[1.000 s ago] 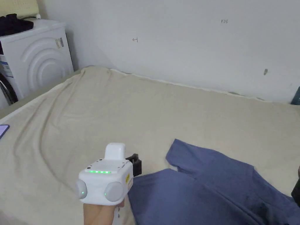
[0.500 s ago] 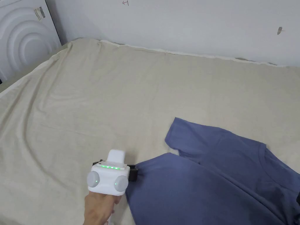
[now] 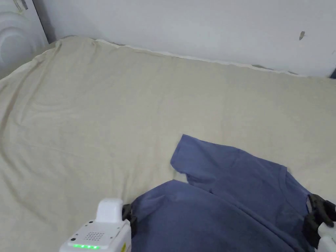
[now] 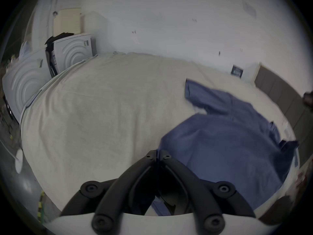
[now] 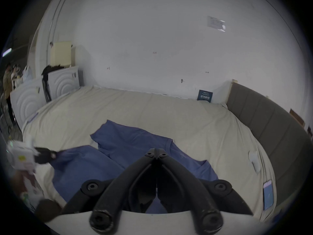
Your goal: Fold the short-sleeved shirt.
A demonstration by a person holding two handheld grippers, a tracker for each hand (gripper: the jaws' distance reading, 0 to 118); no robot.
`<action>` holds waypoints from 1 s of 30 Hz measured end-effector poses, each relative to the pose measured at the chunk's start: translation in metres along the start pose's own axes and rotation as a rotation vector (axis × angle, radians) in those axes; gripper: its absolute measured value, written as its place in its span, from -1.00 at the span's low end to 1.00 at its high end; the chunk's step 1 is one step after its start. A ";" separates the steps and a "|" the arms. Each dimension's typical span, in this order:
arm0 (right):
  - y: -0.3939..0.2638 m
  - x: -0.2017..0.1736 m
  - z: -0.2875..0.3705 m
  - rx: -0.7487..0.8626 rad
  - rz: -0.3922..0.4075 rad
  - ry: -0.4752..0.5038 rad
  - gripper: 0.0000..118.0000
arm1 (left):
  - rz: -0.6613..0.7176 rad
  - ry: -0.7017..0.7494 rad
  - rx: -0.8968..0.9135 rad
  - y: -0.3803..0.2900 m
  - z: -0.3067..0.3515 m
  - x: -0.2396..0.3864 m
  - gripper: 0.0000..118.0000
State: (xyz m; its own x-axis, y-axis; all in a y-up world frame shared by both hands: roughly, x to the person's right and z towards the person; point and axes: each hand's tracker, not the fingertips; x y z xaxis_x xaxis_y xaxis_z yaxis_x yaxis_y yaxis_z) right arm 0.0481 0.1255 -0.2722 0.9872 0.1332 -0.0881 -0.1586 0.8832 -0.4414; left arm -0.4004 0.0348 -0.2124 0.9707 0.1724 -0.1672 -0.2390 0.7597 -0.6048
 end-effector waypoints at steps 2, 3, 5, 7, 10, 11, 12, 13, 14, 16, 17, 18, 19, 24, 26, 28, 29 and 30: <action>0.007 0.006 -0.029 -0.009 0.042 0.055 -1.00 | -0.006 0.027 0.019 0.006 0.010 0.001 -0.95; 0.011 0.009 -0.045 -0.006 0.039 0.091 -0.87 | -0.010 0.038 0.023 0.010 0.014 0.000 -0.95; 0.021 0.009 -0.086 -0.004 0.022 0.135 0.32 | -0.023 0.064 0.022 0.019 0.017 0.000 -0.95; 0.031 0.009 -0.142 -0.102 0.044 0.233 1.00 | 0.013 0.047 0.040 0.021 0.019 -0.009 -0.95; 0.049 0.000 -0.224 -0.244 0.195 0.238 1.00 | -0.005 0.060 0.046 0.026 0.020 -0.011 -0.95; 0.054 -0.008 -0.251 -0.310 0.286 0.210 1.00 | -0.013 0.058 0.038 0.028 0.020 -0.012 -0.95; 0.056 -0.013 -0.272 -0.351 0.351 0.214 1.00 | -0.018 0.057 0.041 0.028 0.020 -0.013 -0.95; 0.057 -0.015 -0.294 -0.382 0.387 0.267 1.00 | -0.019 0.061 0.050 0.027 0.021 -0.011 -0.95; 0.059 -0.018 -0.313 -0.414 0.420 0.300 0.99 | -0.025 0.059 0.054 0.026 0.021 -0.011 -0.95; 0.066 -0.024 -0.341 -0.439 0.430 0.337 0.89 | -0.058 0.046 0.078 0.020 0.016 -0.012 -0.95; 0.068 -0.024 -0.352 -0.447 0.419 0.343 0.85 | -0.063 0.044 0.076 0.018 0.015 -0.012 -0.95; 0.069 -0.024 -0.359 -0.458 0.408 0.329 0.74 | -0.064 0.039 0.074 0.017 0.013 -0.013 -0.95; 0.068 -0.027 -0.367 -0.488 0.405 0.273 0.51 | -0.060 0.036 0.072 0.016 0.012 -0.013 -0.95; 0.047 -0.046 -0.357 -0.498 0.520 0.457 0.03 | -0.048 0.045 0.042 0.014 0.008 -0.016 -0.95; 0.037 -0.047 -0.343 -0.450 0.516 0.464 -0.45 | -0.036 0.047 0.035 0.013 0.008 -0.018 -0.95; 0.033 -0.052 -0.335 -0.468 0.458 0.423 -0.99 | -0.023 0.051 0.030 0.013 0.010 -0.017 -0.95; 0.030 -0.050 -0.334 -0.441 0.461 0.388 -0.99 | -0.018 0.052 0.029 0.013 0.011 -0.017 -0.95; 0.028 -0.046 -0.331 -0.439 0.469 0.400 -1.00 | -0.014 0.054 0.031 0.012 0.014 -0.016 -0.95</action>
State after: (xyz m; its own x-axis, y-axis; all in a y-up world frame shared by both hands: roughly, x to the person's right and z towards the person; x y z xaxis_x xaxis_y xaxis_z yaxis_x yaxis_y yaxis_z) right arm -0.0085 -0.0048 -0.5755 0.7456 0.2039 -0.6344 -0.6359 0.5025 -0.5858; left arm -0.4186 0.0500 -0.2068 0.9711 0.1283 -0.2013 -0.2240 0.7808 -0.5832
